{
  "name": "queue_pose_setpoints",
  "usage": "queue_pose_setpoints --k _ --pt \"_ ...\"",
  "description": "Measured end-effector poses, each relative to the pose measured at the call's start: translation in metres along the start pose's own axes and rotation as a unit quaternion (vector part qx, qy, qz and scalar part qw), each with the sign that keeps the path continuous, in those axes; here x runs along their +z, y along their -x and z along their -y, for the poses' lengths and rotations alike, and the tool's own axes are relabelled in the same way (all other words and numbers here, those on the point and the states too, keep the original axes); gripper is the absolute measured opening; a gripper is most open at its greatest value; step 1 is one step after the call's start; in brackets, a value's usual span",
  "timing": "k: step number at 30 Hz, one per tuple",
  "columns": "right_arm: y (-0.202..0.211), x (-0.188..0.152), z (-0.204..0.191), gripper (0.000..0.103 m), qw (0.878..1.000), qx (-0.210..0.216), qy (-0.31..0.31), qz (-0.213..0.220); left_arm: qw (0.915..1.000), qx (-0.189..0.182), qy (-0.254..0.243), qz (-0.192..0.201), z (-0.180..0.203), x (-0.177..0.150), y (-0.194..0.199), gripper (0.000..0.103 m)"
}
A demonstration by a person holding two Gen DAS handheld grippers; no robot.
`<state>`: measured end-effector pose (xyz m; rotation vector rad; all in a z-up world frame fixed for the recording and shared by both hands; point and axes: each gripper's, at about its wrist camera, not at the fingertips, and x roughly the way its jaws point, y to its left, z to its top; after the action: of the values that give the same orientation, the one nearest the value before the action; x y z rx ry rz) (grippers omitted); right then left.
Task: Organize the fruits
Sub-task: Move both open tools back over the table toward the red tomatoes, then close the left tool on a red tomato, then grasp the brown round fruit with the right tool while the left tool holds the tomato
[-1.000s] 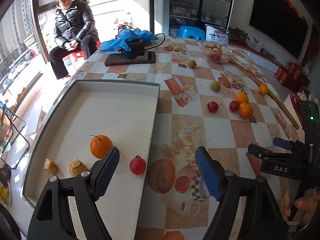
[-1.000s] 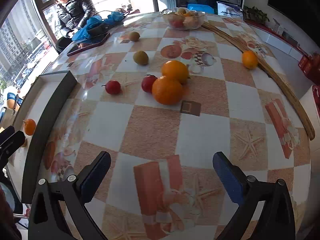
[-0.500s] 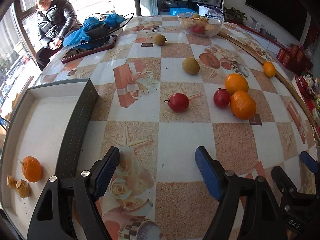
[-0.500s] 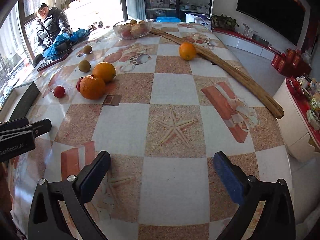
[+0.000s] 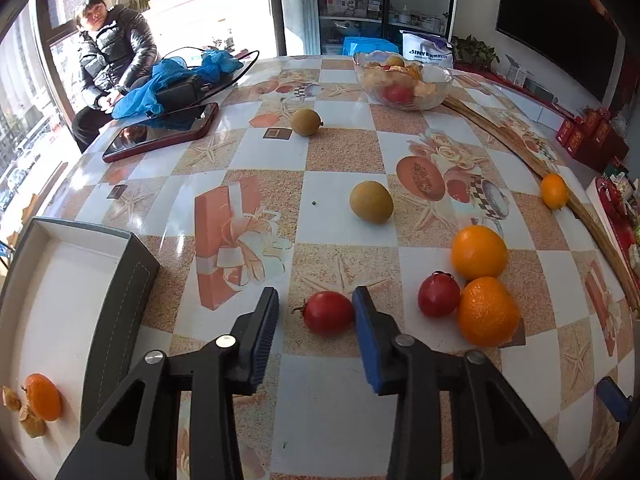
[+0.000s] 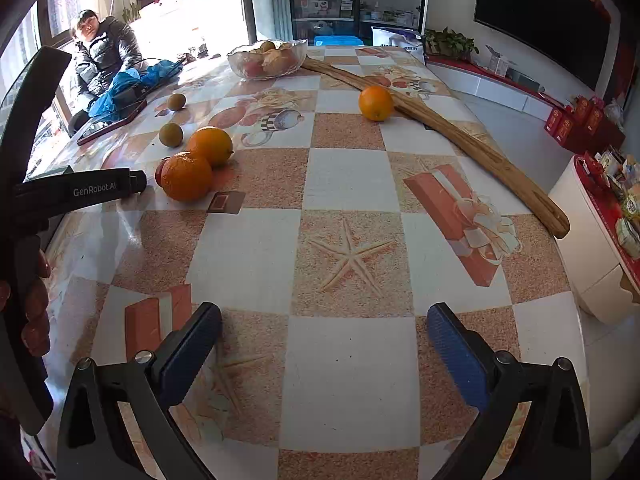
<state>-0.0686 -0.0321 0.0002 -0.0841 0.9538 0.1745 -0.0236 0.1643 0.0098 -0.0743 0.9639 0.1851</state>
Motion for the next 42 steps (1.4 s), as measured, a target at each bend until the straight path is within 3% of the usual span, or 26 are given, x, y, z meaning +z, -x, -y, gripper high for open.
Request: queue_pose_setpoints --k 9,14,42 --pt "0.0 0.0 -0.001 0.103 1.0 -0.001 0.001 -0.001 0.9994 0.014 -0.002 0.03 -0.022 -0.051 0.032 0.028" --pt "-0.001 0.001 -0.001 0.103 1.0 -0.002 0.001 -0.001 0.9992 0.0 0.024 0.032 -0.041 -0.073 0.046 0.028" --pt "-0.001 0.001 -0.002 0.103 1.0 -0.003 0.002 -0.002 0.9992 0.006 0.021 0.033 -0.039 -0.075 0.047 0.029"
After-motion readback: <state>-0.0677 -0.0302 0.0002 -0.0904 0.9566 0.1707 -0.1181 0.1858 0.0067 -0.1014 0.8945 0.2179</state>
